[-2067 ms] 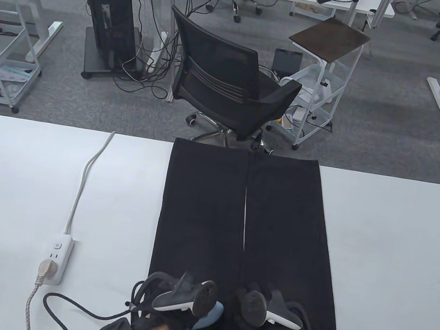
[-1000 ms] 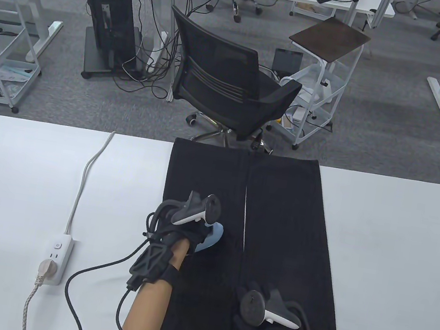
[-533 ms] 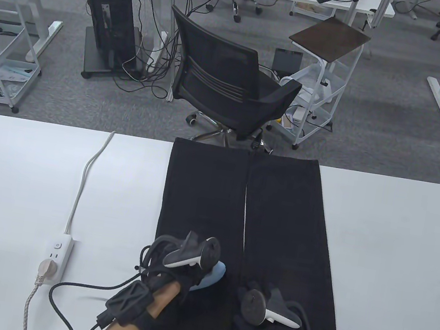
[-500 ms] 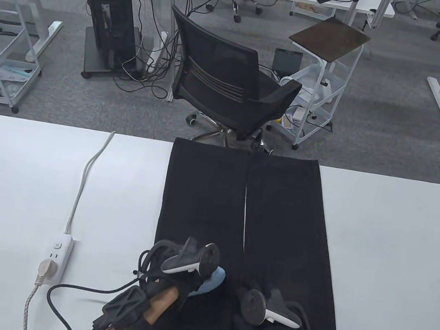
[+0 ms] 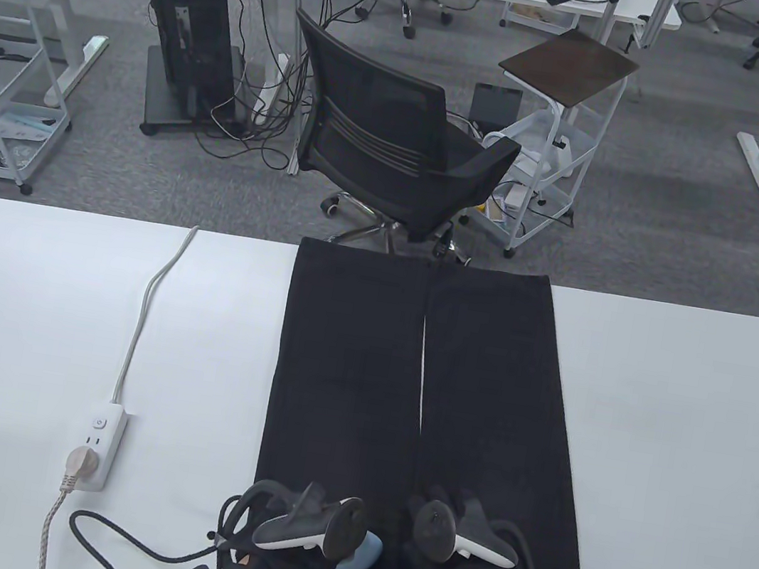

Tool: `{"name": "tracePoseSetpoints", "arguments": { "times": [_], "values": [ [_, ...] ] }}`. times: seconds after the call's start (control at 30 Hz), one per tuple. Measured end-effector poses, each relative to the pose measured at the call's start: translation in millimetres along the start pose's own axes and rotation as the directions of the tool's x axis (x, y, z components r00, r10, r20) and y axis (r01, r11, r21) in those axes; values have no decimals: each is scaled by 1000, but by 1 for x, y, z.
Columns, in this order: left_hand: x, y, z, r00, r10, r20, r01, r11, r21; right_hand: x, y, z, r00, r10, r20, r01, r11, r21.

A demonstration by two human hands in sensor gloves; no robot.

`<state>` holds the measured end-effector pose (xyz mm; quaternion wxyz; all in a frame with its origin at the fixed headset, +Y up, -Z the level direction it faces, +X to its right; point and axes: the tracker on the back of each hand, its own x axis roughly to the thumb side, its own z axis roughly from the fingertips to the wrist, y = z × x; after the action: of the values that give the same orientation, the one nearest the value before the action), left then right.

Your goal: Iron trousers with electric iron on table

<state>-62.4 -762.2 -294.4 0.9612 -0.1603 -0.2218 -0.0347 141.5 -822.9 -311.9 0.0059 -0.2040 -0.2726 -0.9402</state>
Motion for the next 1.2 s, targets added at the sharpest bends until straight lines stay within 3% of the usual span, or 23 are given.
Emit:
{"name": "tracePoseSetpoints", "arguments": {
  "times": [0.23, 0.47, 0.67, 0.9, 1.2],
  "values": [
    [-24, 18, -52, 996, 31, -88, -31, 1000, 3, 1, 0, 0, 1000, 2, 0, -2, 1000, -2],
    [-65, 40, -114, 963, 107, -249, -106, 994, 17, 1, 0, 0, 1000, 2, 6, -2, 1000, -2],
    [-92, 50, -142, 914, 163, -371, -161, 986, 36, 1, 0, -1, 1000, -1, 15, 1, 1000, 6],
    [-84, 47, -134, 922, 140, -361, -133, 990, 44, 0, 0, -1, 1000, -3, 23, 3, 1000, 6],
    [-47, 27, -77, 937, 123, -327, -115, 992, 43, -1, 0, -1, 999, -10, 36, 10, 1000, 6]
  ]
}}
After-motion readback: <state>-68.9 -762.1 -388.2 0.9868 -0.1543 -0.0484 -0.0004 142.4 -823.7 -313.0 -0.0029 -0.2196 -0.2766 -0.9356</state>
